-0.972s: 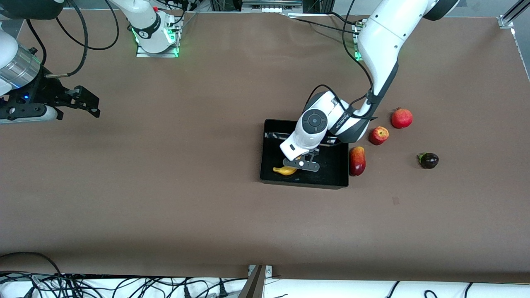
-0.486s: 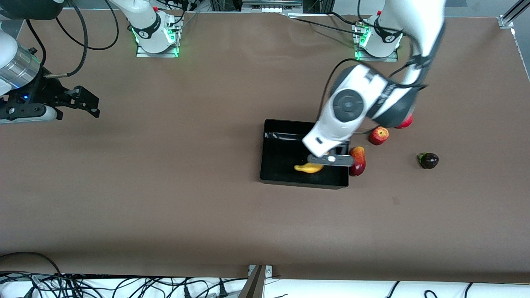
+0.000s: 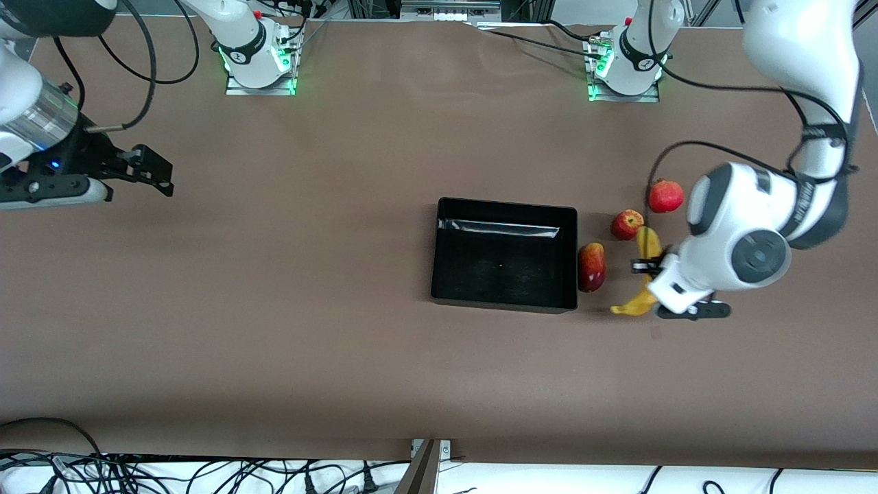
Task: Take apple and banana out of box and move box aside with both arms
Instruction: 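Lift the banana out of the box with the left gripper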
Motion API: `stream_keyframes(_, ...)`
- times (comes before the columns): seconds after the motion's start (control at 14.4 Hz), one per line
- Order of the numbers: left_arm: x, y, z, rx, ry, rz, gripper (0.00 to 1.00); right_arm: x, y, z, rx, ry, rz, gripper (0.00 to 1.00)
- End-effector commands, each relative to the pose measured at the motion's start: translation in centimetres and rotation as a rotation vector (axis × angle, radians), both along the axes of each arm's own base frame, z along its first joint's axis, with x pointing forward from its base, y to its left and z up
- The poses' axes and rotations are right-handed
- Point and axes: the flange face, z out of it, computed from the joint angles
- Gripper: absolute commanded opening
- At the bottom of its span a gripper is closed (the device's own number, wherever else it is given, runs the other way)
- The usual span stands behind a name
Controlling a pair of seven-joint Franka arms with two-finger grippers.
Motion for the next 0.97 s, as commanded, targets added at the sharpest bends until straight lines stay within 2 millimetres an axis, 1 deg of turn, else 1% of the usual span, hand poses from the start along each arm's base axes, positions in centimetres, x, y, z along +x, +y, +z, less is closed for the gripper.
stream_keyframes(0.0,-0.9,3.8,-5.5,0.051,0.009,-0.047,0.04,0.6,2.6,-2.3,-0.009,0.035,0.052,1.0)
stream_keyframes(0.07,-1.6,3.9,-7.1,0.049,-0.02,-0.095,0.05,1.4,3.6,-5.2,-0.02,0.085,0.074,1.0)
stream_keyframes(0.14,-2.5,5.0,-8.9,0.032,-0.042,-0.124,0.06,1.6,3.8,-7.0,-0.022,0.13,0.071,1.0)
stream_keyframes(0.21,-2.9,7.0,-10.3,0.009,-0.082,-0.133,0.16,1.3,4.3,-8.0,-0.026,0.159,0.079,1.0)
stream_keyframes(0.28,-3.5,7.4,-11.7,-0.012,-0.114,-0.156,0.56,1.2,5.9,-8.6,-0.025,0.163,0.101,1.0)
stream_keyframes(0.35,-3.4,7.6,-11.7,-0.015,-0.133,-0.158,1.0,1.0,7.6,-9.6,-0.03,0.178,0.113,1.0)
stream_keyframes(0.42,-3.1,7.4,-10.9,-0.012,-0.143,-0.16,1.0,0.8,9.4,-10.8,-0.033,0.194,0.123,1.0)
stream_keyframes(0.49,-3.1,6.8,-10.4,-0.01,-0.138,-0.153,1.0,0.5,11.5,-11.6,-0.019,0.206,0.091,1.0)
stream_keyframes(0.56,-2.9,6.6,-9.4,-0.011,-0.121,-0.147,1.0,0.6,13.0,-12.4,0.004,0.202,0.02,1.0)
stream_keyframes(0.62,-2.7,6.1,-7.5,0.0,-0.097,-0.15,1.0,0.4,15.1,-13.1,0.014,0.193,-0.025,1.0)
stream_keyframes(0.69,-2.1,4.8,-4.8,0.002,-0.071,-0.161,1.0,0.0,17.7,-14.1,0.014,0.181,-0.042,1.0)
stream_keyframes(0.76,-1.4,3.3,-2.1,-0.001,-0.053,-0.174,1.0,-0.1,19.9,-15.3,0.017,0.167,-0.077,1.0)
stream_keyframes(0.83,-0.5,2.4,1.0,0.001,-0.041,-0.168,1.0,-0.4,22.2,-17.0,0.015,0.162,-0.11,1.0)
stream_keyframes(0.9,-0.1,2.0,3.4,0.007,-0.015,-0.163,1.0,-0.9,24.5,-18.7,0.016,0.152,-0.14,1.0)
